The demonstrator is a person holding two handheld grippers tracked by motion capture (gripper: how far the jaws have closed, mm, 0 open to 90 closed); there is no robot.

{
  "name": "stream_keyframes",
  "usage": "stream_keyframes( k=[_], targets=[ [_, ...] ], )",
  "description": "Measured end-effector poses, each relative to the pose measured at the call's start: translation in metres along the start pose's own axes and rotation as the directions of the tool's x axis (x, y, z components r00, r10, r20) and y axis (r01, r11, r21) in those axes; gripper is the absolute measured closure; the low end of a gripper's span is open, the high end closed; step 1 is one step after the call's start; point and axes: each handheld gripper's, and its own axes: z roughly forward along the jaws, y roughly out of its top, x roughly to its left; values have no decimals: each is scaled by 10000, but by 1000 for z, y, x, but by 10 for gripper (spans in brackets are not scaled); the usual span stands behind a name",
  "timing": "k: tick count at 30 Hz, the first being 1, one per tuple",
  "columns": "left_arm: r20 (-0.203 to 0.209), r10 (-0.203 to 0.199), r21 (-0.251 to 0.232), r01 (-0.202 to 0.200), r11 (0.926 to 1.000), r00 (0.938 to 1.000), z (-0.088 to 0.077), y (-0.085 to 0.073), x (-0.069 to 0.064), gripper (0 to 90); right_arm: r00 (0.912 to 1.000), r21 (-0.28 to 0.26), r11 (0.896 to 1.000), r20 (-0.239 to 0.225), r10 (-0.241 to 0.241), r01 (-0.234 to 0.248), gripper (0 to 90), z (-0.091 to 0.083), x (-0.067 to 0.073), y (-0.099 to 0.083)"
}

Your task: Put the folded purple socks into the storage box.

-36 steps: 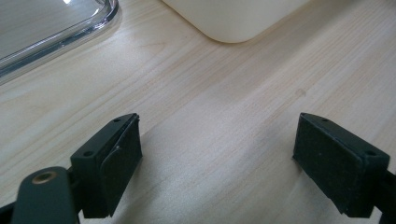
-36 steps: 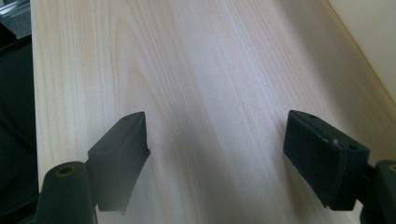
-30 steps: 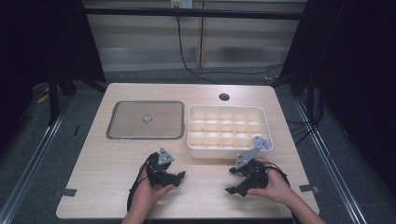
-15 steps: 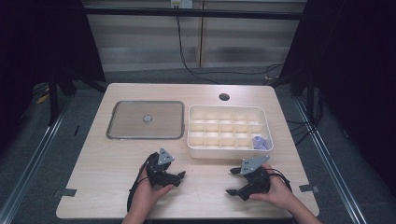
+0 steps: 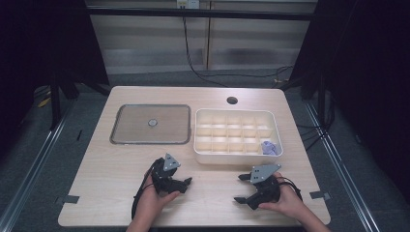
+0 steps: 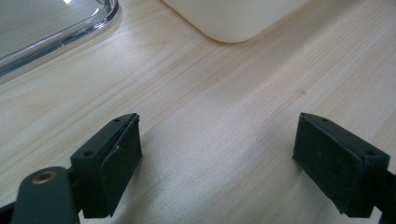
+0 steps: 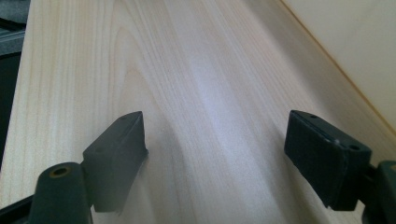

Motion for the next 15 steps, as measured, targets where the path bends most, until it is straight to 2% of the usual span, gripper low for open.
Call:
stream_keyframes(
  k=[15],
  targets=[
    [-1, 1, 0, -1, 10000, 10000, 0, 0, 0, 147, 10000, -13, 10000, -34, 42, -42, 200, 0, 0, 0]
  ],
)
